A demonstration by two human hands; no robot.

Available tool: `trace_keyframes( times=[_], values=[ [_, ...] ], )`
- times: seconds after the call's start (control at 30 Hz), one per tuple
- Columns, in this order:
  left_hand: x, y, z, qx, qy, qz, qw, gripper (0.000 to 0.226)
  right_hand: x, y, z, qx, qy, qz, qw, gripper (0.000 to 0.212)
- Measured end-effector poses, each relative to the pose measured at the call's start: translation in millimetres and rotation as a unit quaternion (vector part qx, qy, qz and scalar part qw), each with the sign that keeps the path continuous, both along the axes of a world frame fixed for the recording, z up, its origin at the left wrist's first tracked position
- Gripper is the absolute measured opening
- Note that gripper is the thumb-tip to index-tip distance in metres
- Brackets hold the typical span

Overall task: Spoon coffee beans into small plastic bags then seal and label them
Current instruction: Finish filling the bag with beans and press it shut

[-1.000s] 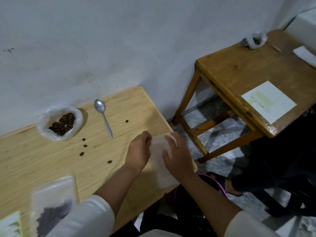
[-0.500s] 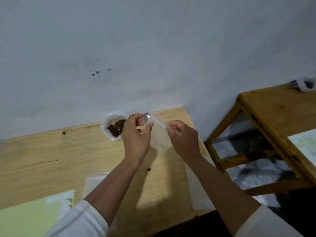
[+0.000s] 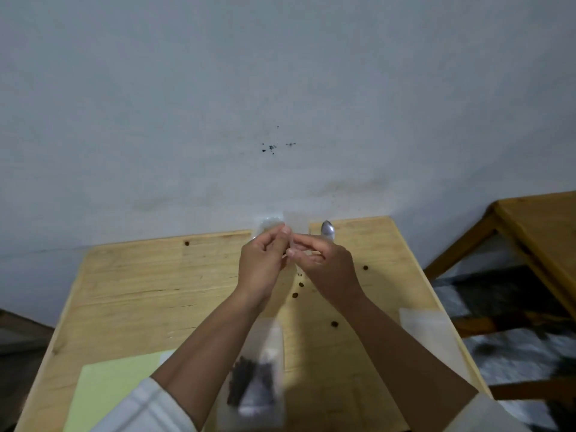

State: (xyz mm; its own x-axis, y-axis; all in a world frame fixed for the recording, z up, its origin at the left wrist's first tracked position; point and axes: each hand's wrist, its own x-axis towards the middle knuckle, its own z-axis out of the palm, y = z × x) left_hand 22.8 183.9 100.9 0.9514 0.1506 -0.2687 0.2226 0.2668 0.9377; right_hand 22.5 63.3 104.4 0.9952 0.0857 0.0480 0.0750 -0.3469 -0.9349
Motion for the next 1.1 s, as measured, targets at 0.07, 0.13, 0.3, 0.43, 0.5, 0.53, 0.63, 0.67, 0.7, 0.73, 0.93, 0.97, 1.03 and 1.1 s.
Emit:
trace_keyframes(
  times=[0.07, 0.13, 0.3, 0.43, 0.5, 0.53, 0.63, 0.67, 0.7, 0.73, 0.93, 0.97, 1.03, 1.1],
  values=[
    [0, 6, -2, -0.001, 0.000, -0.004, 1.000, 0.035, 0, 8, -1, -0.009, -0.010, -0.013, 1.000, 0.029],
    [0, 9, -1, -0.009, -0.006, 0.003, 1.000, 0.033, 1, 13, -1, -0.011, -0.015, -0.026, 0.999, 0.028],
    [1, 5, 0, -0.011, -0.009, 0.041, 0.999, 0.030, 8, 16, 3, 0.005, -0.008, -0.035, 0.999, 0.023],
    [3, -3, -1, 0.033, -0.006, 0.068, 0.997, 0.030, 14, 10, 0, -0.018, -0.036, -0.028, 0.999, 0.018],
    [5, -9, -1, 0.078, -0.010, 0.079, 0.994, 0.029, 18, 5, -2, -0.032, -0.062, -0.024, 0.997, 0.016],
    [5, -12, -1, 0.105, -0.014, 0.085, 0.991, 0.028, 19, 2, -2, -0.031, -0.070, -0.023, 0.997, 0.015],
    [6, -24, 2, 0.194, -0.025, 0.097, 0.976, 0.029, 24, -6, -4, -0.005, -0.060, -0.020, 0.998, 0.009],
    [6, -27, 2, 0.225, -0.028, 0.098, 0.969, 0.031, 25, -8, -3, 0.005, -0.050, -0.011, 0.999, 0.008],
    [6, -31, 2, 0.252, -0.030, 0.100, 0.962, 0.032, 26, -9, -2, 0.016, -0.044, 0.001, 0.999, 0.009],
    [7, -34, 3, 0.274, -0.033, 0.105, 0.956, 0.032, 28, -11, 0, 0.026, -0.041, 0.015, 0.999, 0.010],
    [14, -42, 7, 0.296, -0.022, 0.162, 0.941, 0.025, 34, -16, 0, 0.024, -0.078, 0.048, 0.996, 0.011],
    [15, -43, 8, 0.287, -0.023, 0.169, 0.943, 0.024, 35, -16, 0, 0.025, -0.079, 0.043, 0.996, 0.015],
    [15, -44, 8, 0.274, -0.030, 0.173, 0.945, 0.021, 37, -16, -1, 0.028, -0.079, 0.032, 0.996, 0.017],
    [16, -43, 8, 0.278, -0.038, 0.165, 0.945, 0.019, 39, -17, -2, 0.027, -0.074, 0.028, 0.997, 0.016]
  ],
)
